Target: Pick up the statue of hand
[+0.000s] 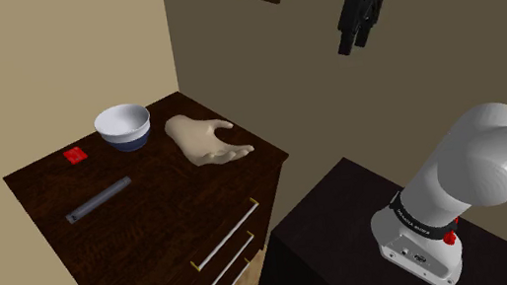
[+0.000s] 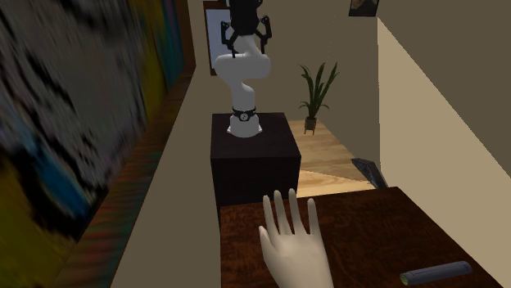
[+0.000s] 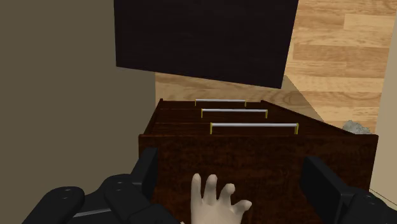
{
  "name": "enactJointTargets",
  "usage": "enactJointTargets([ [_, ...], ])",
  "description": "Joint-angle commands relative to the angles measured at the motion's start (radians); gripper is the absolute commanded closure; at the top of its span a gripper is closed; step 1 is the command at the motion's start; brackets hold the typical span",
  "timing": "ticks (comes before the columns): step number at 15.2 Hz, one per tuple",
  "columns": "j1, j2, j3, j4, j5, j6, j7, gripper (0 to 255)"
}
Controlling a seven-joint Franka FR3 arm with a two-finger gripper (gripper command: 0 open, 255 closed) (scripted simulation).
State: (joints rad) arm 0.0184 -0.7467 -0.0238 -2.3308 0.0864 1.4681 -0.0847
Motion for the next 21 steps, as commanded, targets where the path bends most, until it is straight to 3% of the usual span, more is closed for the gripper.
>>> enactJointTargets([
  [1,0.0,0.0,0.0,0.0,0.0,0.0,0.0,0],
  [11,0.015,0.306,-0.001,-0.014,-0.004,0.3,-0.061,0],
  [21,0.028,0.677,0.002,0.111,0.002,0.527,-0.113,0],
])
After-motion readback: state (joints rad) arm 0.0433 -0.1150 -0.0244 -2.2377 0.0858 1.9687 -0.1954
